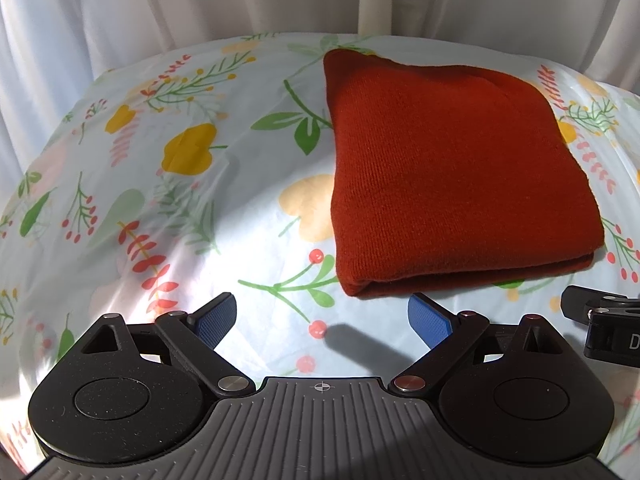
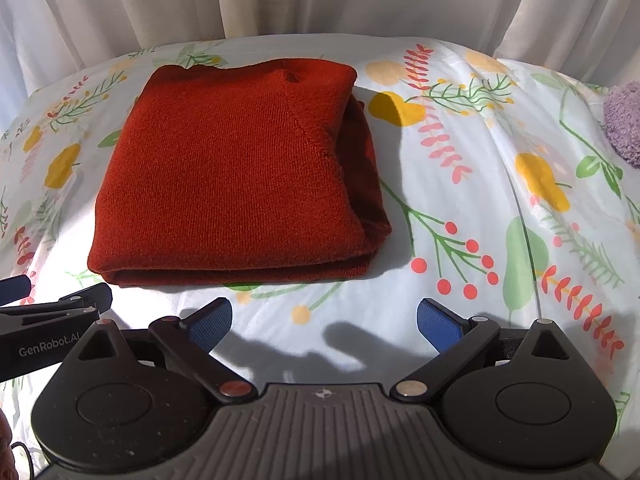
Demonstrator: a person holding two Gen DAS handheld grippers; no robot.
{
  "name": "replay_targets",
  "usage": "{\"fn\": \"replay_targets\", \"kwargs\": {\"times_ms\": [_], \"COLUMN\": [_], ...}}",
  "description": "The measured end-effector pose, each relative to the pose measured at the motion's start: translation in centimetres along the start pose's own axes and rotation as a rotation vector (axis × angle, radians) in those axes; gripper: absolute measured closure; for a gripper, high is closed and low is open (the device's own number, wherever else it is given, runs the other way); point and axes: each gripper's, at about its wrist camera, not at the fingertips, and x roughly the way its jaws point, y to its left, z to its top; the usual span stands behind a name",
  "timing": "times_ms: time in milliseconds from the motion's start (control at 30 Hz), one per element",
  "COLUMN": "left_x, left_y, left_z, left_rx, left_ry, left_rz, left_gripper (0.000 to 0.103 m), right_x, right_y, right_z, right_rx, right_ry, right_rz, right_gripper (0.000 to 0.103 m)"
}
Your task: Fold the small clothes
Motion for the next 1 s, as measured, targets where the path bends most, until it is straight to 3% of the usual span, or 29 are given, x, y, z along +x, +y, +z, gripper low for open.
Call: {"fn": "replay_targets", "kwargs": {"times_ms": [1000], "left_x": [0.2], "left_y": [-0.35], "left_z": [-0.04], "left_rx": [0.014], "left_ry": [0.01], "left_rz": [-0.013], "left_gripper": [0.007], "right_x": [-0.04], "right_y": [-0.14], "right_z": [0.13], "right_rx": [-0.003], "right_ry": [-0.004], "right_rz": [-0.021], "right_gripper": [0.004]}}
